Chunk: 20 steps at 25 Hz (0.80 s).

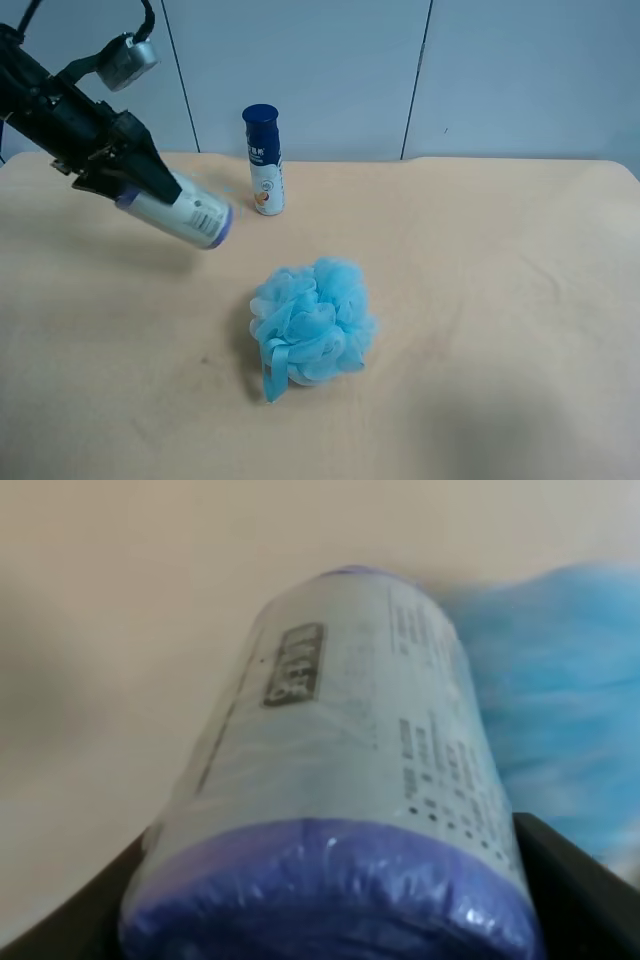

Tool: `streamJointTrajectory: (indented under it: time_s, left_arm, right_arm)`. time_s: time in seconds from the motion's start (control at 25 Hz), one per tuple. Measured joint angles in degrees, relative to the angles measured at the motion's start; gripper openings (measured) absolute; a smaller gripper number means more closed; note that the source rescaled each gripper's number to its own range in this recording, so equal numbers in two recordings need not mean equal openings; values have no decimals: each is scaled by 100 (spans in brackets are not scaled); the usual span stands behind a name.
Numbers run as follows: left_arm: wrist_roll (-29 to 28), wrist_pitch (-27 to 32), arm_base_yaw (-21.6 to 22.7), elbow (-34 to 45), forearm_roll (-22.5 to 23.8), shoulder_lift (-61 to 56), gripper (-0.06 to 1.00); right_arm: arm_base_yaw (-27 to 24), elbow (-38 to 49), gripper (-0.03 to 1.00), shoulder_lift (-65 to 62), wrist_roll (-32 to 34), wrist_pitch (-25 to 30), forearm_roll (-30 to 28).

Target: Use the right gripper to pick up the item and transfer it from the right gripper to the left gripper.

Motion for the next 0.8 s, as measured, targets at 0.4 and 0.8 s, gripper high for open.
streamJointTrajectory:
  time_s: [0.4,0.8]
  left_arm:
    - [-1574,-255,-260,-49,2227,111,0]
    - [-2007,-515,-260,-50,2629,572,0]
  right_arm:
    - [0,0,78,0,15,0,0]
    - [0,0,78,0,15,0,0]
